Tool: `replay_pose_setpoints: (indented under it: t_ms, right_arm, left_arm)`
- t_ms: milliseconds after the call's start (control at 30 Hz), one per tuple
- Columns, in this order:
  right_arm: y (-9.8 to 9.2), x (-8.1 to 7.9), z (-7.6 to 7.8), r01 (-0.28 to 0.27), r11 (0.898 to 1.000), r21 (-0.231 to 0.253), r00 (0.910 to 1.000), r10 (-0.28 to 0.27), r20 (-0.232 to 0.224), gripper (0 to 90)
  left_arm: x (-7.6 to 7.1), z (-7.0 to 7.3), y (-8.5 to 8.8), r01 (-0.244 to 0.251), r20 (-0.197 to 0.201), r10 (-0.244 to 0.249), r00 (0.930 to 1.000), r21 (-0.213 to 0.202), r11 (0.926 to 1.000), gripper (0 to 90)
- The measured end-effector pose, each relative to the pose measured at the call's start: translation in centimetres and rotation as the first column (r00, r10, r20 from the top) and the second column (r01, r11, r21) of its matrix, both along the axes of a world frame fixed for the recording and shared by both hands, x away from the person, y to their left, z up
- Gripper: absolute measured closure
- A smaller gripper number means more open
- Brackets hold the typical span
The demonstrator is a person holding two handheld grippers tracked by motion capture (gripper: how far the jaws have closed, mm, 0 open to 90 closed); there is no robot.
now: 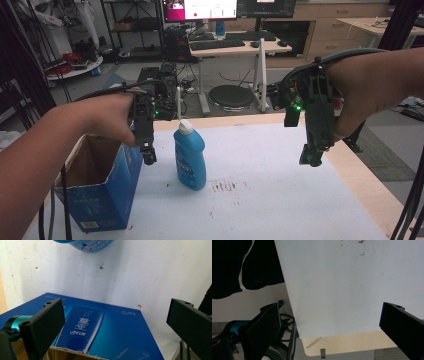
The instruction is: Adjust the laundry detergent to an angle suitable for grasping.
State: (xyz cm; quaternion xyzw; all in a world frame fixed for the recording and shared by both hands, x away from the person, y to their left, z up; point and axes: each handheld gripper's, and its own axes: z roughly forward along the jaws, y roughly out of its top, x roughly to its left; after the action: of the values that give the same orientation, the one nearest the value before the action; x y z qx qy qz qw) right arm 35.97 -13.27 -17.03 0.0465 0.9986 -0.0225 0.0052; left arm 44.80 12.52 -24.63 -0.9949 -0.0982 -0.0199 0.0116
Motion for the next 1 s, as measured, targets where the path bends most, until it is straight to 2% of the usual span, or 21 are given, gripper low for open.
replay_pose_setpoints:
  t_ms: [300, 333, 500, 833, 1000]
  right_arm:
    - [-0.4, -0.1, 0.1, 0.009, 1.0, -0.007, 0.9999, -0.009, 0.007, 2.3]
    - [-0.6, -0.1, 0.0, 0.013, 1.0, 0.004, 0.9999, -0.013, 0.001, 2.3]
    - [-0.7, -0.1, -0.4, 0.029, 1.0, -0.003, 0.9996, -0.029, -0.004, 2.3]
    - [-1.2, -0.2, -0.2, 0.044, 0.999, 0.006, 0.999, -0.044, 0.001, 2.3]
    - [-1.0, -0.3, -0.2, 0.031, 0.999, 0.009, 0.9995, -0.031, 0.002, 2.4]
  left_arm:
    - [-0.2, 0.4, 0.1, -0.005, 0.004, 0.005, 1.0, -0.003, 1.0, 1.7]
    - [-0.2, 0.4, 0.1, -0.002, 0.003, 0.002, 1.0, 0.003, 1.0, 1.6]
    - [-0.3, 0.5, 0.1, -0.006, 0.006, 0.006, 1.0, -0.001, 1.0, 1.7]
    - [-0.5, 0.4, -0.5, 0.007, 0.007, -0.007, 1.0, -0.002, 1.0, 1.7]
    - [-0.6, 0.6, -0.3, 0.007, 0.011, -0.007, 0.9999, -0.001, 1.0, 1.7]
